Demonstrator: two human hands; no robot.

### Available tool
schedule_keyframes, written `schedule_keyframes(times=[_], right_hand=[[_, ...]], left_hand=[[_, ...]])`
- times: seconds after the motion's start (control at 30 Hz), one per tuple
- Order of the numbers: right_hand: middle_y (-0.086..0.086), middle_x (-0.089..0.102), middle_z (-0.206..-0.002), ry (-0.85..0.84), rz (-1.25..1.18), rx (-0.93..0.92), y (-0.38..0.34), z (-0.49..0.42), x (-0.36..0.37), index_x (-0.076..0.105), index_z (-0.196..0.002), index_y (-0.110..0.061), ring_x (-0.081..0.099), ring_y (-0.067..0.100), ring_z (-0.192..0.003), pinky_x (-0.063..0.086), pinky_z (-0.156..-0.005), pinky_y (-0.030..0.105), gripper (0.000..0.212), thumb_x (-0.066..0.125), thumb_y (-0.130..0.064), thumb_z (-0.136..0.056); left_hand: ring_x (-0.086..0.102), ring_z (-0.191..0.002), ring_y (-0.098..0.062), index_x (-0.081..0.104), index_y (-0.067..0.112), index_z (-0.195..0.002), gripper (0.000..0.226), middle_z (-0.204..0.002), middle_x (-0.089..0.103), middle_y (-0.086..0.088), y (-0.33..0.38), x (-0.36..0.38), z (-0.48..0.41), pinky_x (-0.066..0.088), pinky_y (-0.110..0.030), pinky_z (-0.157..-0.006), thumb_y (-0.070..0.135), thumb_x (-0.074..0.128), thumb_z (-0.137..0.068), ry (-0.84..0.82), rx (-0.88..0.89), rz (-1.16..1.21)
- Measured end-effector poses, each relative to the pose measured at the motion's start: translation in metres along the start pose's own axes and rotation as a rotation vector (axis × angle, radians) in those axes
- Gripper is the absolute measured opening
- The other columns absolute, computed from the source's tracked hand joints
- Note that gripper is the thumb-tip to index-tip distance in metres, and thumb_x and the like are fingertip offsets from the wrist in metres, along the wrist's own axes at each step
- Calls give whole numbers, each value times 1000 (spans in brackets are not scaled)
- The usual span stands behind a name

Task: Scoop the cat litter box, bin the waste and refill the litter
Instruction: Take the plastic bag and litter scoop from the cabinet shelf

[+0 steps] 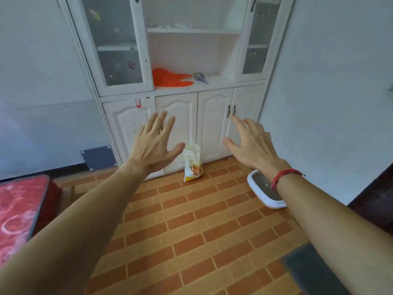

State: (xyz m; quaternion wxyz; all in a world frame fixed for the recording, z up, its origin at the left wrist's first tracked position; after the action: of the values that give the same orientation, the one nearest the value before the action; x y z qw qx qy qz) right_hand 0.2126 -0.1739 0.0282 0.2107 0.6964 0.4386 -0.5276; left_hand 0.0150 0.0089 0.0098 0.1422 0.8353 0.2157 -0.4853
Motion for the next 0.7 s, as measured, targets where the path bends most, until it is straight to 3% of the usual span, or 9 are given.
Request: schedule_keyframes(times=[0.27, 0.7], right_hand=[[13, 30, -153, -33, 18, 40, 0, -100, 47, 18, -153, -33, 30, 32, -138, 30, -108, 51, 70, 35, -63, -92], [15, 28, -154, -77, 27, 45, 33, -232, 121, 19, -152, -32, 26, 32, -140, 27, -110, 50, 68, 35, -63, -93]], left_hand=[[14, -149, -33, 23, 16, -154, 82, -162, 18, -11, -52, 62, -87, 22, -50, -116, 66, 33, -90, -50, -9, 47], [23, -146, -34, 28, 13, -151, 81, -159, 26, -13, -95, 146, -204, 32, -53, -113, 64, 36, -90, -56, 6, 90]])
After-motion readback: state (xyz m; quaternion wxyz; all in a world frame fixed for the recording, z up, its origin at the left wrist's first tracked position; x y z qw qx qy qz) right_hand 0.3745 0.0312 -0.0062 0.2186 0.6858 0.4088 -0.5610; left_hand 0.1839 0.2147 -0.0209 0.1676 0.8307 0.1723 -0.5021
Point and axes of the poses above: each hand's wrist, its own z-axis away from the middle knuckle, its own x-axis out of the palm, y = z × x, the point moved 2 cm from there along -z, towards the middle knuckle
